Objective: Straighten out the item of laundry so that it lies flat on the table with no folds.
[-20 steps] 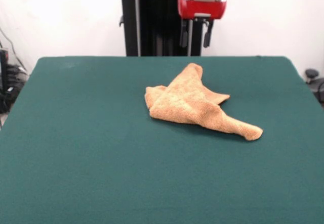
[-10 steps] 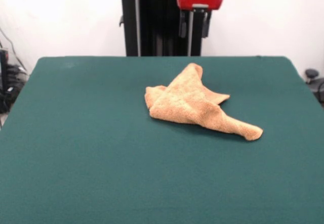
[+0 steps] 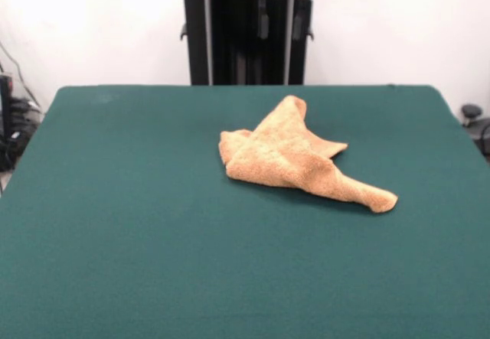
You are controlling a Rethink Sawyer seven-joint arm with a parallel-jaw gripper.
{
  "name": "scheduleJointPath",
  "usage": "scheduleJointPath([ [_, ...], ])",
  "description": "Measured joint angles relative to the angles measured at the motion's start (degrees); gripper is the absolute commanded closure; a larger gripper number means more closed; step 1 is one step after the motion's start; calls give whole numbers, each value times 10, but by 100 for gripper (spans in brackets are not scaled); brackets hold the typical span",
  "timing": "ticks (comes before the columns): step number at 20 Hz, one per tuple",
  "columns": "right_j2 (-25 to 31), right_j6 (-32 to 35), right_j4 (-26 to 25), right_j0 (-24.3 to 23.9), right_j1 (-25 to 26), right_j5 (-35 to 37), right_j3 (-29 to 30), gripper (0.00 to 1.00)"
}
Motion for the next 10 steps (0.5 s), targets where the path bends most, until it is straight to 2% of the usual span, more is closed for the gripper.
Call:
scheduleJointPath([
  [10,0,0,30,9,-55,91,-3,0],
])
